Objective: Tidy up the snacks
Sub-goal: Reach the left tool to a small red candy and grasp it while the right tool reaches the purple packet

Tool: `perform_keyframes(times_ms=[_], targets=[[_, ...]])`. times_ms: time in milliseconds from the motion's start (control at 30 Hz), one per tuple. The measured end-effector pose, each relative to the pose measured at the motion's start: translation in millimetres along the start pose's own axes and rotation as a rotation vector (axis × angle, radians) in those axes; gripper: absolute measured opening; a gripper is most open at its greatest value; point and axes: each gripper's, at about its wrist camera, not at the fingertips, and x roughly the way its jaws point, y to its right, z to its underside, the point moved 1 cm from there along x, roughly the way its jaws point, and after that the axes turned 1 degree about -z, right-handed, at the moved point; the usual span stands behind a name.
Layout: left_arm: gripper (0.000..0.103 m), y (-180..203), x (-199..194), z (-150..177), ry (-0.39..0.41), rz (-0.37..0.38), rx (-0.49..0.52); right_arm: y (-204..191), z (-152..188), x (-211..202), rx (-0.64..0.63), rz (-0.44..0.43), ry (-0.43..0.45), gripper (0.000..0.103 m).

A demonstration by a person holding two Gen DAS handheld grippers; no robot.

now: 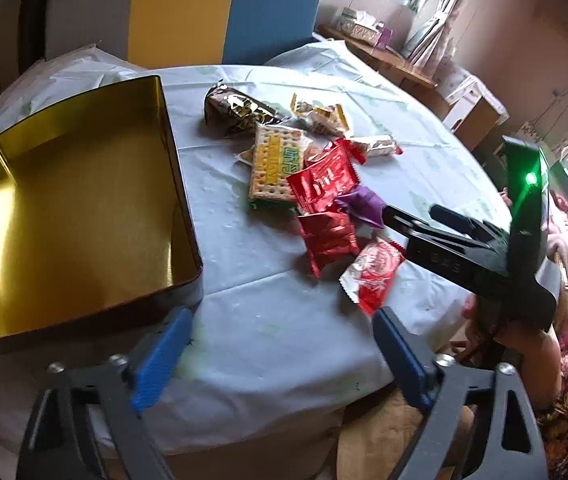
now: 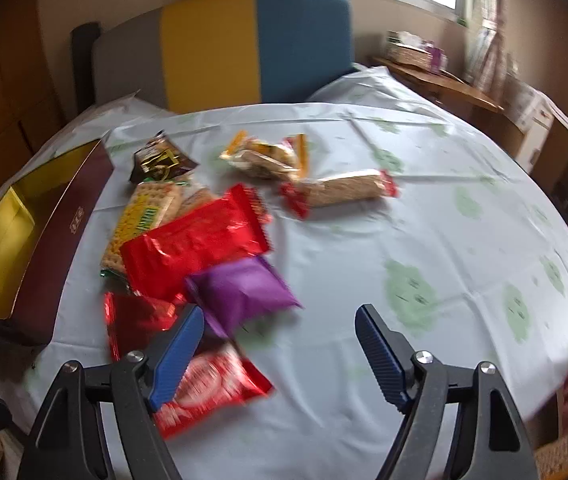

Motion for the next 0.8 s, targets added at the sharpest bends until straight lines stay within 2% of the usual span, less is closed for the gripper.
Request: perform_keyframes(times_ms=[200, 367, 467, 567, 633, 700, 800], targets=[[0.090, -5, 6, -2, -0.007, -0.024, 0.006, -10, -8, 37, -0.049, -0.016, -0.048, 0.070], [0.090, 9, 10, -10, 0.016, -0.011, 0.065, 5, -4, 45, -0.005, -0.056, -0.049, 0.035], [0.090, 22, 17, -19, 0.031, 0.020, 0.110, 15, -1, 40, 0.007, -0.061, -0.035, 0.031], [0.090, 35, 30, -31, 0.020, 0.046, 0.136, 29, 3, 38, 0.038, -0.060, -0.029, 0.022], [0.090, 45, 40, -38, 0.006, 0.047, 0.146, 38, 5, 35, 0.054, -0.052, -0.027, 0.022], [0.090, 56, 52, -43, 0.004, 0.041, 0.172, 49, 6, 31, 0.098, -0.080, -0.029, 0.027], [0.088, 66, 76, -51, -0.016, -0.001, 0.194, 67, 5, 25, 0.170, -0.129, -0.027, 0.044]])
